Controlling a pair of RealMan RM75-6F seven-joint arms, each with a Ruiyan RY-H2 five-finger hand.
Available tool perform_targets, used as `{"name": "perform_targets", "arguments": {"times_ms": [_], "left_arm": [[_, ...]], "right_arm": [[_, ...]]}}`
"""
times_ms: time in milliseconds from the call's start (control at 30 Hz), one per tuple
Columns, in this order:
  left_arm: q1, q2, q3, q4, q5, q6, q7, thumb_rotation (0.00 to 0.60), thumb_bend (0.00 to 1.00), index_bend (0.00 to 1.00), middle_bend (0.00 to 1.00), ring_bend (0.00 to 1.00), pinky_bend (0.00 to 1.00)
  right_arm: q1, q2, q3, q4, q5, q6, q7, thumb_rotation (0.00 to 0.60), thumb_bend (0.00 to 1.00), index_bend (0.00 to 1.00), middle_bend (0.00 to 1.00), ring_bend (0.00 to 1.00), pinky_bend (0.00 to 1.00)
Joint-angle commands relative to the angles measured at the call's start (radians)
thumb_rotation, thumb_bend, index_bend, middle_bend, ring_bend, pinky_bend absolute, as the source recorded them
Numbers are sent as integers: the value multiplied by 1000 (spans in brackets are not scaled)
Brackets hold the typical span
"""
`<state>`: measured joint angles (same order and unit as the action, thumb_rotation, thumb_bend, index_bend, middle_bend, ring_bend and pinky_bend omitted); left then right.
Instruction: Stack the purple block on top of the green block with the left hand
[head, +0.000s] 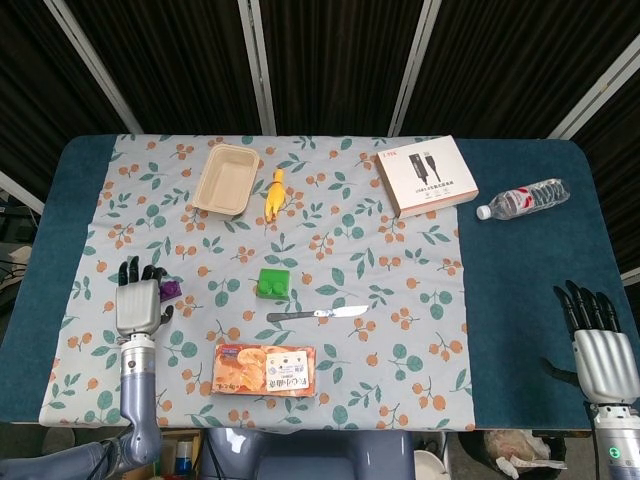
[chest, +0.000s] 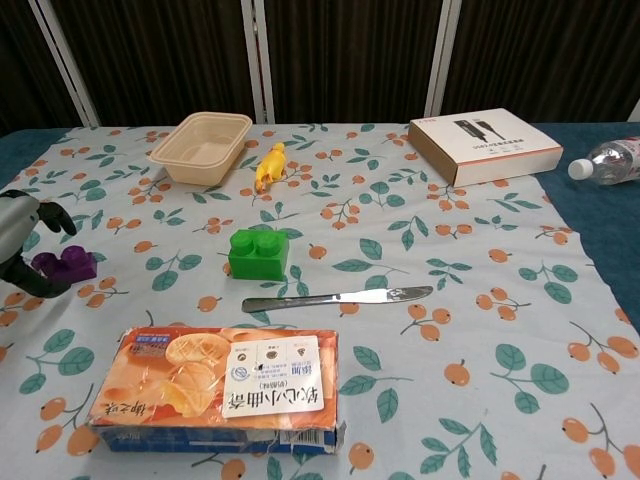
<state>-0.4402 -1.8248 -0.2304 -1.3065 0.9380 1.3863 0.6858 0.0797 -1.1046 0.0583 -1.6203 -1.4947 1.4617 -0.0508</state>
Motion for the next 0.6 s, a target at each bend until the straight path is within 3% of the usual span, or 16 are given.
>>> {"name": "perform_targets", "arguments": {"times_ms": [33,600], "left_arm": [[0,-8,1,12,3,-2,-3,600,278,286,218,38,0],[-9,-19,-18,64,5,-26,-12,600,278,282,217,38,0]], "right_arm": [[0,0,0,1,1,-1,1,600,81,62,9,0,0],[-1,1,1,-1,14,-8,0,600,81,76,9,0,0]]}}
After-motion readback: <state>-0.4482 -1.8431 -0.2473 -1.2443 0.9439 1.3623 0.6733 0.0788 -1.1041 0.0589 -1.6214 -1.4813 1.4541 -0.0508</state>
